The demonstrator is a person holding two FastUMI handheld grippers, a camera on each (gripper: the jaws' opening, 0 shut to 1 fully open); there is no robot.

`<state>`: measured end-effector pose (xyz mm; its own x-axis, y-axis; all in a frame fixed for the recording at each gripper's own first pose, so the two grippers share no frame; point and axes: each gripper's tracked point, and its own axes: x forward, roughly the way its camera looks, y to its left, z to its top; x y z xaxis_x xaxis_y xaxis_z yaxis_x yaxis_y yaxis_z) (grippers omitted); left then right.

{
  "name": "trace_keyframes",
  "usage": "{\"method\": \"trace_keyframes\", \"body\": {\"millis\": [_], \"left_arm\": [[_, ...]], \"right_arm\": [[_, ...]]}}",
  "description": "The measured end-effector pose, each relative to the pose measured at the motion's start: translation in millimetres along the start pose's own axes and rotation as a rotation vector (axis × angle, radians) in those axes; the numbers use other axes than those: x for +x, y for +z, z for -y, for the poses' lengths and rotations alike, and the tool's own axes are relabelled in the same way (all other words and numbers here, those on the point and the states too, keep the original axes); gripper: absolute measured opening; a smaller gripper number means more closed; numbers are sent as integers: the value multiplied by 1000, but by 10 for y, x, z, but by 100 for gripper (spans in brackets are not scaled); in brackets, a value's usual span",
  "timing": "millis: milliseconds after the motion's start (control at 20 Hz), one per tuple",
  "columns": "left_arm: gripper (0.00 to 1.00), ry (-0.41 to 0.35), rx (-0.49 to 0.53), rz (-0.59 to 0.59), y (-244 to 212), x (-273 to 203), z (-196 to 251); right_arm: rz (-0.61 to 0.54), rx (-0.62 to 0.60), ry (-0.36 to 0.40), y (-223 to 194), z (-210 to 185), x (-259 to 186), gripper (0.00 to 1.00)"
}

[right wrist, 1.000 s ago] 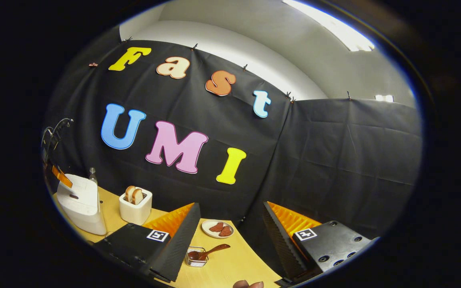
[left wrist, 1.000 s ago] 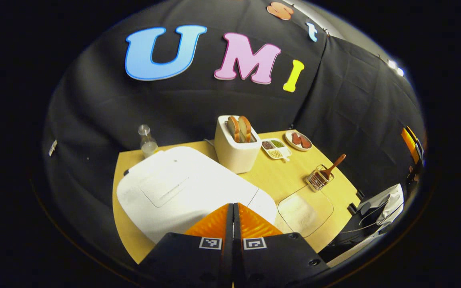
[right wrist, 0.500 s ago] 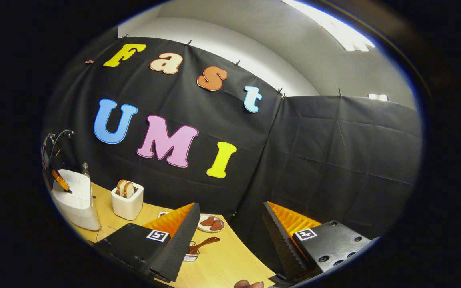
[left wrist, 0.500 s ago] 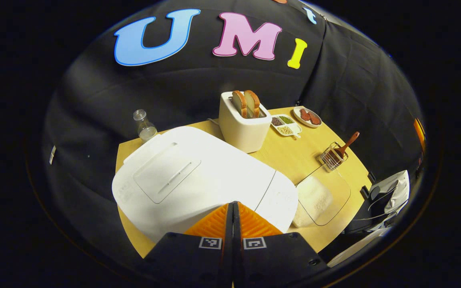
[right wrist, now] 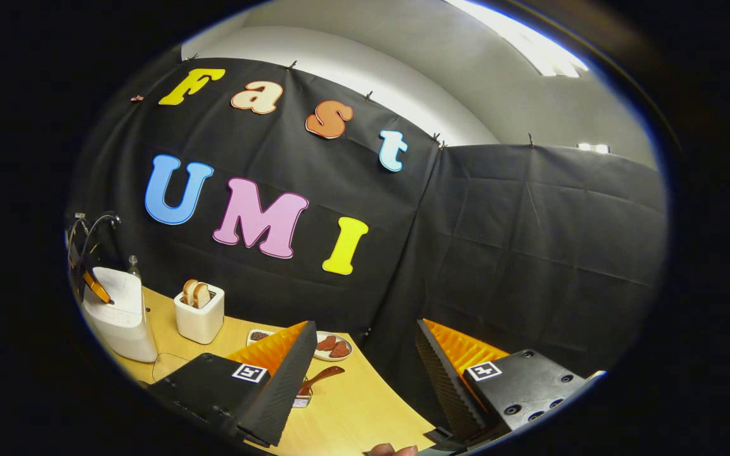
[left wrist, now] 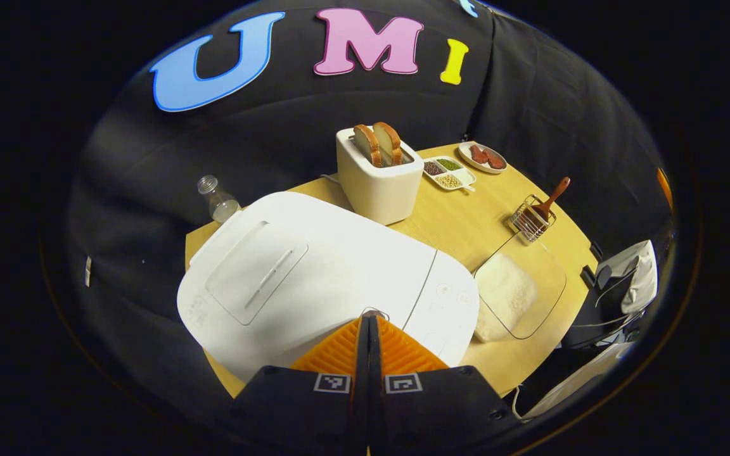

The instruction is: Close the left gripper, press the button to open the rice cooker; take a wooden spoon from the chopstick holder with the right hand, scoop a spoonful of rice and pour it into the rice cooker, then put the wooden spoon back into the chopstick holder.

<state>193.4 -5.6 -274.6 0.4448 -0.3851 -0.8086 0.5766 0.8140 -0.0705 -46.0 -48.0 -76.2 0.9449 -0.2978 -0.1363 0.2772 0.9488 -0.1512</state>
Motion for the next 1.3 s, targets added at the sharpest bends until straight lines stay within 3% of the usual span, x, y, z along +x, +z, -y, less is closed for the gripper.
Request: {"method": "trace_keyframes", "body": {"millis": [150, 350, 450, 600, 700, 750, 800, 950, 1150, 1300], "left_arm": [[8, 80, 41, 116, 333, -193, -84], [6, 320, 139, 396, 1011, -841, -388], [6, 395, 123, 513, 1218, -1185, -417], [8, 447, 62, 685, 1365, -1655, -340], [10, 427, 41, 774, 1382, -1908, -115], [25, 419, 35, 817, 1365, -2077, 28], [51, 421, 24, 856, 1367, -2193, 147], [98, 449, -24, 961, 1337, -2493, 494], [97, 512, -103, 1008, 1253, -2588, 896], [97, 508, -150, 973, 1229, -2429, 1163]], "right_arm": [[17, 21, -7, 40, 65, -80, 98], [60, 82, -7, 165, 151, -144, 98], [82, 121, -2, 207, 186, -155, 98], [81, 148, 41, 141, 146, -109, 97], [75, 151, 83, 48, 118, -47, 98], [74, 155, 105, -3, 94, -11, 97], [70, 158, 126, -68, 80, 41, 98], [19, 175, 198, -414, -16, 229, 98], [-41, 229, 287, -848, -143, 552, 98], [-97, 310, 315, -1193, -184, 841, 98]]}}
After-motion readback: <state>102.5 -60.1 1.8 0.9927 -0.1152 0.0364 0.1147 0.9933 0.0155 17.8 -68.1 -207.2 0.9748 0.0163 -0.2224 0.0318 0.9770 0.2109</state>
